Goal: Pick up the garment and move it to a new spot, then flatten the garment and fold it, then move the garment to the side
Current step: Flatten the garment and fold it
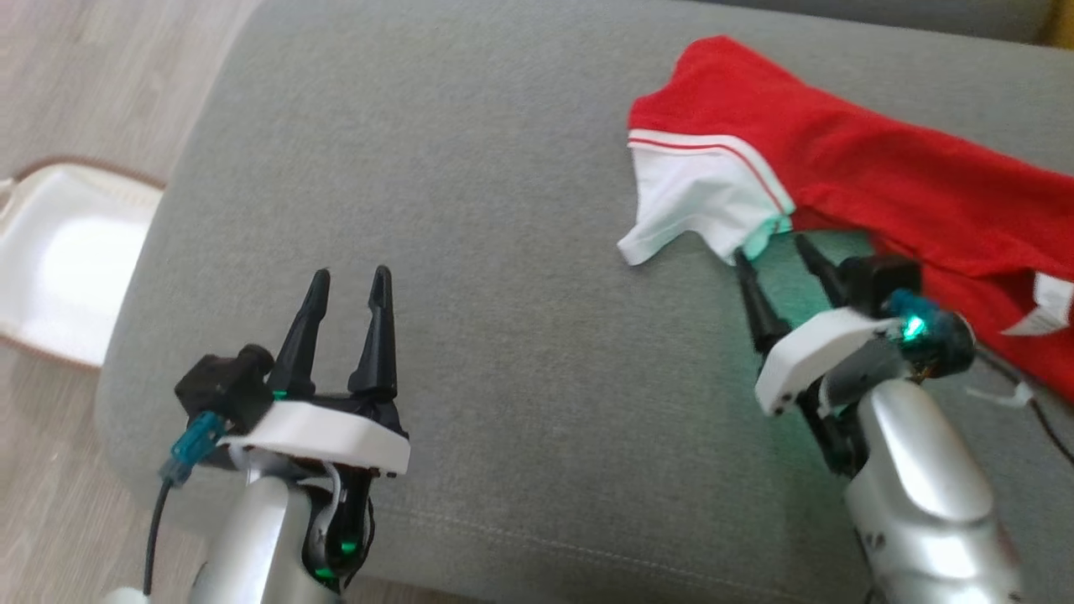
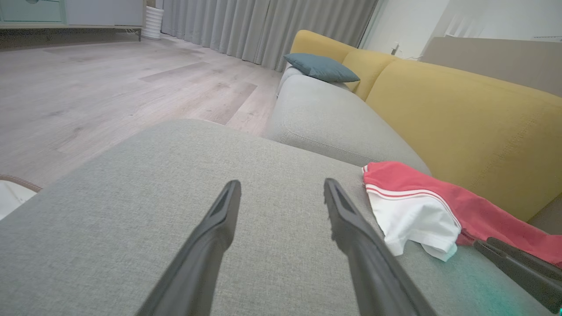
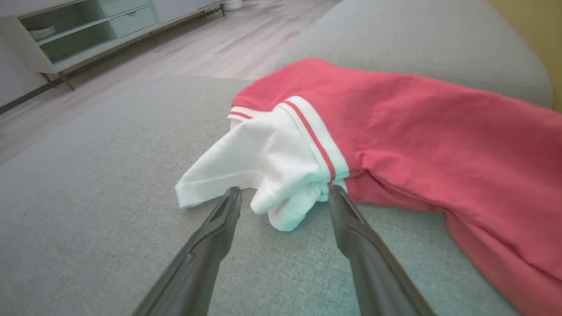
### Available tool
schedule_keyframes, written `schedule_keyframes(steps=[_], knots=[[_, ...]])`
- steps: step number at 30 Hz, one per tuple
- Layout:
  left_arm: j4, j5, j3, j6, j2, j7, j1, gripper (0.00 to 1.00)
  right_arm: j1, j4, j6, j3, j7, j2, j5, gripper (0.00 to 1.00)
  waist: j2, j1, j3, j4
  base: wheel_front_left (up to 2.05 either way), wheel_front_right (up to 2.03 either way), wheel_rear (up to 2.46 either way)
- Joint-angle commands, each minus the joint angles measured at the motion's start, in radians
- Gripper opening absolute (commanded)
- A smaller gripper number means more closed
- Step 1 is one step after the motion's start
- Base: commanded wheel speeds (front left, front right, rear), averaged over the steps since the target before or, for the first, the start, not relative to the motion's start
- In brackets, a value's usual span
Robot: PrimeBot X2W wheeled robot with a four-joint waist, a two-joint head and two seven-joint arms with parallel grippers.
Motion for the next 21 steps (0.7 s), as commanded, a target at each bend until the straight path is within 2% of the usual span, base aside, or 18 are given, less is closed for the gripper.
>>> schedule_keyframes(steps=[1,7,15,16,17,21], knots=[[-0.028,-0.006,0.028,-0.003,0.008,-0.006,-0.042,1.00,-0.045,-0.011,0.007,0.011,0.000,0.008,0.013,1.00,0.0000,0.0000,0.020,0.021,0.00,0.00,0.00],[-0.028,-0.016,0.014,0.001,0.008,-0.006,-0.054,1.00,-0.122,0.124,0.007,-0.001,0.017,0.008,0.087,1.00,0.0000,0.0000,0.041,0.046,0.00,0.00,0.00],[-0.028,-0.021,0.009,0.007,0.008,-0.006,-0.067,1.00,-0.202,0.242,0.007,0.065,0.040,0.008,0.217,0.98,0.0000,0.0000,0.054,0.050,0.00,0.00,0.00],[-0.027,-0.021,0.010,0.007,0.008,-0.006,-0.068,1.00,-0.210,0.253,0.007,0.078,0.040,0.008,0.226,0.23,0.0000,0.0000,0.055,0.049,0.00,0.00,0.00],[-0.026,-0.021,0.011,0.008,0.008,-0.006,-0.069,1.00,-0.217,0.261,0.007,0.090,0.034,0.008,0.233,0.00,0.0000,0.0000,0.055,0.047,0.00,0.00,0.00],[-0.025,-0.018,0.015,0.008,0.008,-0.006,-0.073,1.00,-0.240,0.267,0.007,0.150,0.001,0.008,0.281,0.00,0.0000,0.0000,0.050,0.037,0.00,0.00,0.00]])
